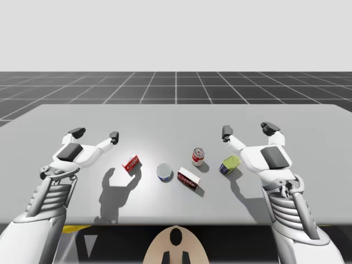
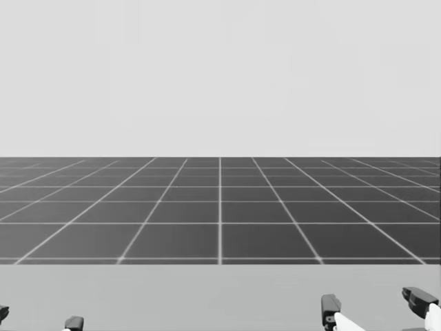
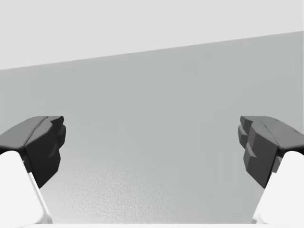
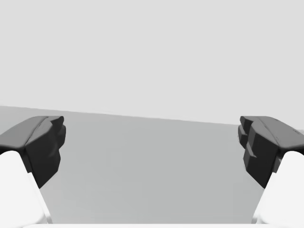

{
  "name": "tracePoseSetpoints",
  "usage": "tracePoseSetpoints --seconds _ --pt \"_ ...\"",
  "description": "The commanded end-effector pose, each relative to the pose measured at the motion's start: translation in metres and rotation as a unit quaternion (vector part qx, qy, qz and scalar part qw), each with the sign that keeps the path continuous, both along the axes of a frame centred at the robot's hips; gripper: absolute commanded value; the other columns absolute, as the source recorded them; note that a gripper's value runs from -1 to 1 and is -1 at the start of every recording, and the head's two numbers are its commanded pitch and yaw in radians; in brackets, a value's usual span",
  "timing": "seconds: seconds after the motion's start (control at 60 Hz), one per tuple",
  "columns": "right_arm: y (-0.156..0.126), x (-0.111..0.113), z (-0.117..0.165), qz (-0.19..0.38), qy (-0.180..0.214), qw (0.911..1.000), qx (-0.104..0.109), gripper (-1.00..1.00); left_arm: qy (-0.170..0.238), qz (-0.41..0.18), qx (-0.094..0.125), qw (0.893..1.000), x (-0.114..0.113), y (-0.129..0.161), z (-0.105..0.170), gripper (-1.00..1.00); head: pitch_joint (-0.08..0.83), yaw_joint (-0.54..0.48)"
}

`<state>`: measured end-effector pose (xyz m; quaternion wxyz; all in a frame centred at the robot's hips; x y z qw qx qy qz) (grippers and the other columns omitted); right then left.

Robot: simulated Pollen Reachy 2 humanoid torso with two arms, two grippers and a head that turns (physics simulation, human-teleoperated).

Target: Grasp the can of spam and hold it up.

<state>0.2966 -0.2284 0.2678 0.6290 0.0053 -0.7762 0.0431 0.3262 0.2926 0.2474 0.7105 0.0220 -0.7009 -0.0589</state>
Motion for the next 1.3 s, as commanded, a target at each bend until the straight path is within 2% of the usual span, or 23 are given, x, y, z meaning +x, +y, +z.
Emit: tracePoseSetpoints --seconds 0.017,0.083,0.2,0.383,0.517,0.733,0.85,1.167,1.3 --pt "0.001 -0.002 -0.001 -0.016 -0.008 0.9998 0.004 -1.00 0.001 0.000 -0.001 1.000 0.000 0.001 0.000 -1.00 0.002 0.00" --pt "0.001 -0.003 -0.001 -0.013 -0.009 0.9999 -0.003 -1.00 0.002 0.000 -0.002 1.000 0.000 0.000 0.001 -1.00 0.007 0.00" --pt "0.000 -0.001 0.002 -0.018 -0.011 0.9998 0.002 -1.00 0.001 -0.001 -0.005 1.000 0.000 0.000 0.001 -1.00 0.048 -0.01" --pt "-0.002 0.000 0.002 -0.021 -0.012 0.9997 0.004 -1.00 -0.001 0.000 -0.021 1.000 0.000 0.001 0.003 -1.00 0.212 -0.01" --pt "-0.001 0.000 0.002 -0.019 -0.011 0.9997 0.002 -1.00 -0.002 0.000 -0.024 1.000 0.000 0.002 0.004 -1.00 0.313 0.00" --pt "0.001 0.000 0.001 -0.019 -0.011 0.9998 -0.001 -1.00 -0.009 0.000 -0.028 1.000 -0.001 0.005 0.006 -1.00 0.435 -0.02" --pt "0.001 0.000 0.001 -0.019 -0.011 0.9998 -0.002 -1.00 -0.015 -0.001 -0.028 0.999 -0.002 0.006 0.009 -1.00 0.490 -0.08" --pt "0.003 0.000 0.000 -0.018 -0.007 0.9998 -0.003 -1.00 -0.024 -0.005 -0.025 0.999 -0.004 0.004 0.012 -1.00 0.642 -0.31" --pt "0.003 0.000 0.000 -0.017 -0.004 0.9999 -0.003 -1.00 -0.025 -0.007 -0.024 0.999 -0.004 0.004 0.012 -1.00 0.674 -0.36"
